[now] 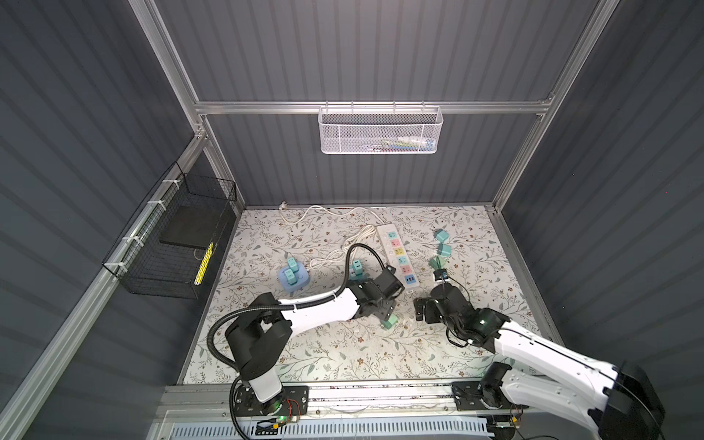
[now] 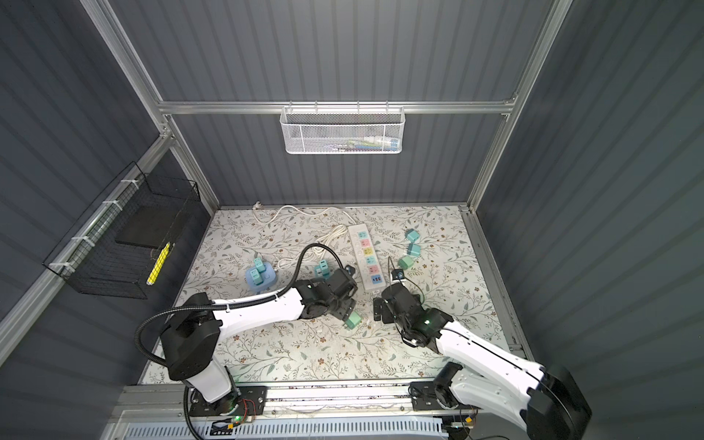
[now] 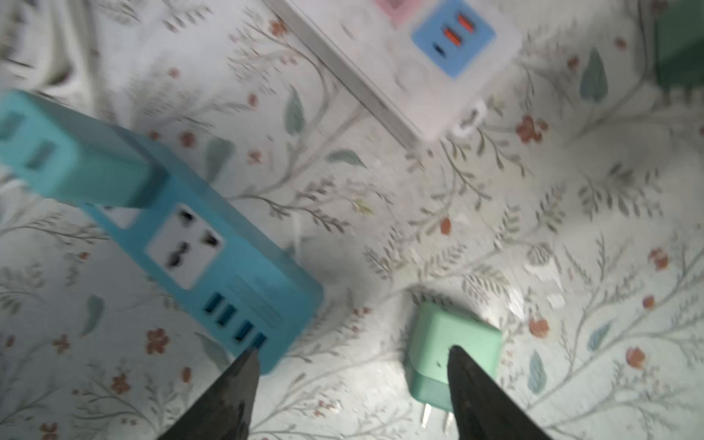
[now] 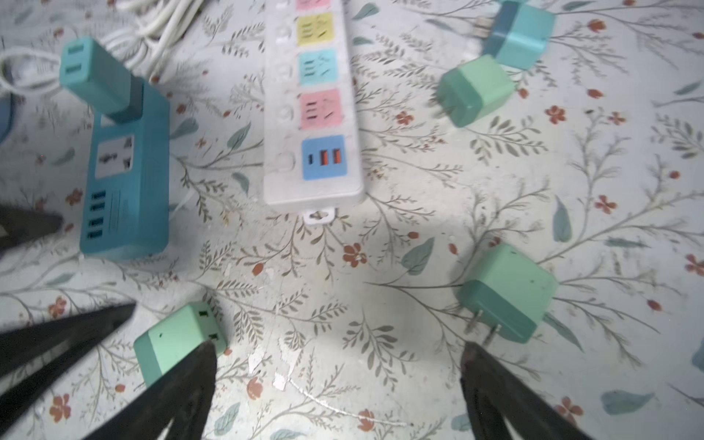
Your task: Insert the plug
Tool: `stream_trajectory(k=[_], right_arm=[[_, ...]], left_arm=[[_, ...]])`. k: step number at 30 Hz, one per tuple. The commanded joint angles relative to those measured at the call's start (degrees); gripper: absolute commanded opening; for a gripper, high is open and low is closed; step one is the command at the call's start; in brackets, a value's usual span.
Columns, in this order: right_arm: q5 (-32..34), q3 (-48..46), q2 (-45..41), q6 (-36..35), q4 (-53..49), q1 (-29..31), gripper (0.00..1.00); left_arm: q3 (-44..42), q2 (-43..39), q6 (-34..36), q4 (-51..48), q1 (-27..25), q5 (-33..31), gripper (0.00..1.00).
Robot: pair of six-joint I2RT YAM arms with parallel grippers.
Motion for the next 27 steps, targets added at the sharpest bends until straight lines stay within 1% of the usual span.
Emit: stream_trajectory(k=[1, 3, 4, 6, 7, 10, 12, 14, 19, 24, 27], right_arm=[[-5.78, -1.28, -2.05, 3.8, 2.35, -9.1, 0.99], [-9.75, -1.32, -3.87, 3.52, 3.47, -14.4, 0.98], [-11.16, -1.83, -5.12, 2.51, 4.66, -15.48, 0.96], [-12.04, -2.69, -7.19, 1.59, 6.38, -16.7, 0.86], [-12.0, -2.67, -7.45, 1.56, 6.28, -17.11, 0.83], [-14.52, -1.79, -6.2, 0.31, 5.56, -18.14, 0.8], [-15.64, -1.41, -5.22, 0.3, 5.19, -18.15, 0.79], [-15.86, -1.48, -5.0, 0.59, 5.25, -18.21, 0.78], [-15.92, -1.92, -4.93, 1.04, 6.11, -18.32, 0.78], [-15.76, -1.18, -2.62, 0.1, 6.3, -18.32, 0.79], [-15.56, -0.24, -1.06, -0.51, 4.81, -18.33, 0.79]], left_arm=[[3.45, 2.58, 3.17, -5.91, -0.1, 6.51, 0.76], [5.12, 4.52, 3.68, -7.48, -0.23, 7.56, 0.75], [5.68, 4.81, 4.22, -8.05, -0.23, 8.52, 0.75], [6.72, 5.87, 5.06, -9.34, -0.33, 10.38, 0.75], [7.05, 6.39, 5.39, -9.75, -0.39, 10.96, 0.72], [7.56, 7.62, 6.11, -10.0, -0.59, 13.61, 0.7], [8.78, 9.02, 6.92, -11.02, -0.83, 15.08, 0.66], [9.0, 9.52, 7.13, -11.19, -1.02, 15.18, 0.65], [9.02, 9.41, 7.36, -12.34, -1.38, 12.46, 0.65], [8.2, 11.2, 7.65, -10.44, -1.47, 12.02, 0.58], [8.19, 11.76, 7.82, -9.25, -1.47, 11.22, 0.56]])
